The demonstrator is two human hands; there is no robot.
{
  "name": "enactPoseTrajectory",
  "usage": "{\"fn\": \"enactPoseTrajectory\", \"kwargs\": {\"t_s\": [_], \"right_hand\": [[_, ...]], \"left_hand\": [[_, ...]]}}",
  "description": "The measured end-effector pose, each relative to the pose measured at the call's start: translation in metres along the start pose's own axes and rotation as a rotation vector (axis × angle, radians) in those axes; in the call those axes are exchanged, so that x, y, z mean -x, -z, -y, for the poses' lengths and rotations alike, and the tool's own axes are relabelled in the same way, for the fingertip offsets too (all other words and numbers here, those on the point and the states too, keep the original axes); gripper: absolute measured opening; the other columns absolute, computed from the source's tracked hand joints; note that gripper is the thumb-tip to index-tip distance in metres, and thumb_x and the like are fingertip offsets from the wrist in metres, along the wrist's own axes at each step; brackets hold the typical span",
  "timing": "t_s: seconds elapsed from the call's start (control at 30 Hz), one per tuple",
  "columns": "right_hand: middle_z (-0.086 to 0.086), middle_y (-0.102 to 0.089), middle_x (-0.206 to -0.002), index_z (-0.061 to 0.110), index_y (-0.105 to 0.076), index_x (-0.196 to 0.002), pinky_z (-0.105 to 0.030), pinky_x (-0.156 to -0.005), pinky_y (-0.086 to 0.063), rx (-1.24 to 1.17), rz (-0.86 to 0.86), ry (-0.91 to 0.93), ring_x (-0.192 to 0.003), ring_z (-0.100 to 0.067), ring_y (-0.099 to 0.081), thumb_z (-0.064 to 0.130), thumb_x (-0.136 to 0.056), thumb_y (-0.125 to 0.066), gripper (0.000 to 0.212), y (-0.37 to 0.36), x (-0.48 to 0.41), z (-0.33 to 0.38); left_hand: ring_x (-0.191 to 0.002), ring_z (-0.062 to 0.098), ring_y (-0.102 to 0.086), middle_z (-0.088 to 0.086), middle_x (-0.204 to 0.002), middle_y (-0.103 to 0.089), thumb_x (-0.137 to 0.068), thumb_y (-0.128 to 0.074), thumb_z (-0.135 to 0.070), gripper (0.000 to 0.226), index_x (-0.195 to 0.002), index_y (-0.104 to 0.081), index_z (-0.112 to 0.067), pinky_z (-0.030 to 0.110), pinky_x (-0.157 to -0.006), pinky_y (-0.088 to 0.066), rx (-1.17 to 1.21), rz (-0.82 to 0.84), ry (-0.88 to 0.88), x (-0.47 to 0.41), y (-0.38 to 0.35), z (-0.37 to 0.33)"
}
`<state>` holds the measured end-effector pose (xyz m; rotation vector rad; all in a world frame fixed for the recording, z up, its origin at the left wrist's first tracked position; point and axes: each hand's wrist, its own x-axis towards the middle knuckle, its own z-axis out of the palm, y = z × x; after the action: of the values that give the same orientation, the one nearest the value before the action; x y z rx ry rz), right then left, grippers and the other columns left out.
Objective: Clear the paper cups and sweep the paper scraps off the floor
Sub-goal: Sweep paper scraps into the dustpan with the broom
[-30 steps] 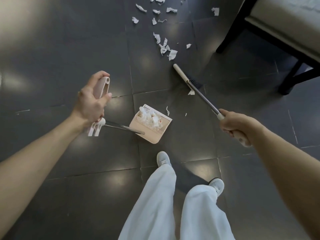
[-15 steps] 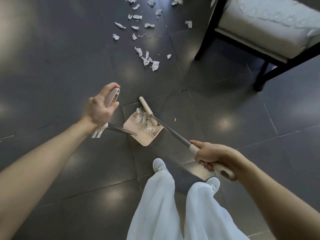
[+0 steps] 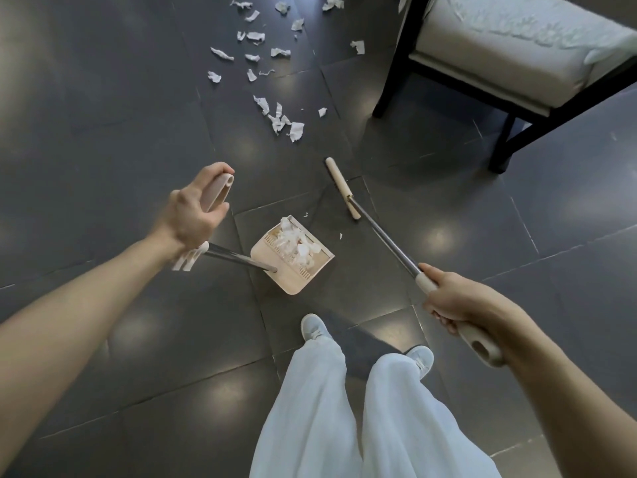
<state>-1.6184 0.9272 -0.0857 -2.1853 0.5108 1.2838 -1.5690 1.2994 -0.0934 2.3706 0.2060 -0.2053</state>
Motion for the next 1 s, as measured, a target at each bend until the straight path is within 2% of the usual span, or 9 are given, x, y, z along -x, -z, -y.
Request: {"fn": "enactPoseTrajectory", "kwargs": {"t_s": [0.1, 0.23, 0.3, 0.4, 0.47, 0.57, 0.7, 0.9, 1.0], "right_hand": [[-0.007, -0.059, -0.062, 0.028, -0.031, -0.146, -0.029, -0.052, -0.049, 0.039, -0.021, -0.021, -0.044, -0.021, -0.050, 0.015, -0.091, -0.033, 0.057, -0.018, -0.011, 0.010], [-0.006, -0.059, -0.069, 0.016, -0.038, -0.139, -0.031, -0.059, -0.050, 0.069, 0.099, -0.017, -0.052, -0.023, -0.053, 0.008, -0.085, -0.038, 0.055, -0.046, -0.012, 0.031], [0.003, -0.055, -0.072, 0.013, -0.041, -0.137, -0.036, -0.067, -0.052, 0.057, 0.168, -0.007, -0.054, -0.019, -0.050, 0.005, -0.086, -0.039, 0.052, -0.058, -0.005, 0.040], [-0.002, -0.053, -0.063, 0.024, -0.038, -0.142, -0.029, -0.053, -0.046, -0.133, 0.233, -0.043, -0.045, -0.015, -0.044, 0.003, -0.085, -0.038, 0.061, -0.067, 0.008, 0.040], [-0.007, -0.051, -0.062, 0.024, -0.043, -0.136, -0.022, -0.045, -0.040, -0.218, 0.228, -0.053, -0.043, -0.014, -0.040, 0.002, -0.086, -0.037, 0.054, -0.061, 0.021, 0.036], [0.000, -0.046, -0.049, 0.023, -0.048, -0.132, -0.020, -0.040, -0.035, -0.300, 0.188, -0.028, -0.041, -0.013, -0.036, 0.006, -0.092, -0.036, 0.046, -0.044, 0.038, 0.027], [0.004, -0.047, -0.040, 0.037, -0.035, -0.145, -0.025, -0.043, -0.038, -0.246, 0.148, 0.018, -0.041, -0.015, -0.040, 0.005, -0.088, -0.039, 0.065, -0.032, 0.039, 0.023], [-0.003, -0.053, -0.055, 0.034, -0.037, -0.142, -0.024, -0.044, -0.043, -0.063, 0.082, 0.093, -0.034, -0.014, -0.045, 0.004, -0.084, -0.040, 0.065, -0.028, 0.003, 0.043], [-0.001, -0.060, -0.065, 0.028, -0.034, -0.143, -0.024, -0.049, -0.045, 0.087, 0.093, 0.108, -0.041, -0.013, -0.053, 0.012, -0.084, -0.038, 0.061, -0.045, -0.012, 0.055]], "left_hand": [[-0.068, 0.025, -0.053, 0.003, -0.087, -0.060, -0.088, -0.058, -0.009, 0.043, -0.122, -0.052, -0.035, 0.028, -0.068, -0.044, -0.016, 0.031, -0.029, -0.003, -0.010, -0.009], [-0.070, 0.026, -0.051, 0.003, -0.081, -0.057, -0.089, -0.057, -0.008, 0.042, -0.126, -0.052, -0.028, 0.024, -0.069, -0.039, -0.031, 0.041, -0.034, -0.007, -0.022, -0.019], [-0.067, 0.026, -0.050, 0.001, -0.078, -0.055, -0.090, -0.056, -0.009, 0.041, -0.126, -0.052, -0.029, 0.025, -0.068, -0.040, -0.040, 0.047, -0.031, -0.005, -0.027, -0.022], [-0.065, 0.023, -0.049, -0.002, -0.075, -0.053, -0.091, -0.055, -0.009, 0.042, -0.127, -0.051, -0.028, 0.026, -0.068, -0.039, -0.044, 0.055, -0.035, 0.002, -0.031, -0.023], [-0.065, 0.025, -0.050, 0.001, -0.075, -0.055, -0.091, -0.054, -0.010, 0.042, -0.127, -0.050, -0.030, 0.028, -0.068, -0.041, -0.050, 0.072, -0.028, 0.005, -0.031, -0.021], [-0.062, 0.023, -0.052, 0.003, -0.075, -0.057, -0.091, -0.054, -0.011, 0.042, -0.126, -0.049, -0.033, 0.029, -0.066, -0.043, -0.040, 0.067, -0.007, 0.008, -0.027, -0.018], [-0.056, 0.014, -0.050, -0.007, -0.067, -0.053, -0.091, -0.053, -0.010, 0.041, -0.126, -0.049, -0.032, 0.028, -0.058, -0.040, -0.045, 0.024, 0.020, 0.016, -0.019, -0.009], [-0.061, 0.026, -0.051, 0.005, -0.083, -0.060, -0.090, -0.054, -0.009, 0.041, -0.123, -0.048, -0.033, 0.030, -0.063, -0.041, -0.047, -0.070, 0.070, 0.026, -0.003, 0.016], [-0.064, 0.028, -0.051, 0.006, -0.086, -0.062, -0.090, -0.053, -0.009, 0.041, -0.120, -0.048, -0.036, 0.029, -0.064, -0.042, -0.038, -0.100, 0.086, 0.025, 0.000, 0.024]]}}
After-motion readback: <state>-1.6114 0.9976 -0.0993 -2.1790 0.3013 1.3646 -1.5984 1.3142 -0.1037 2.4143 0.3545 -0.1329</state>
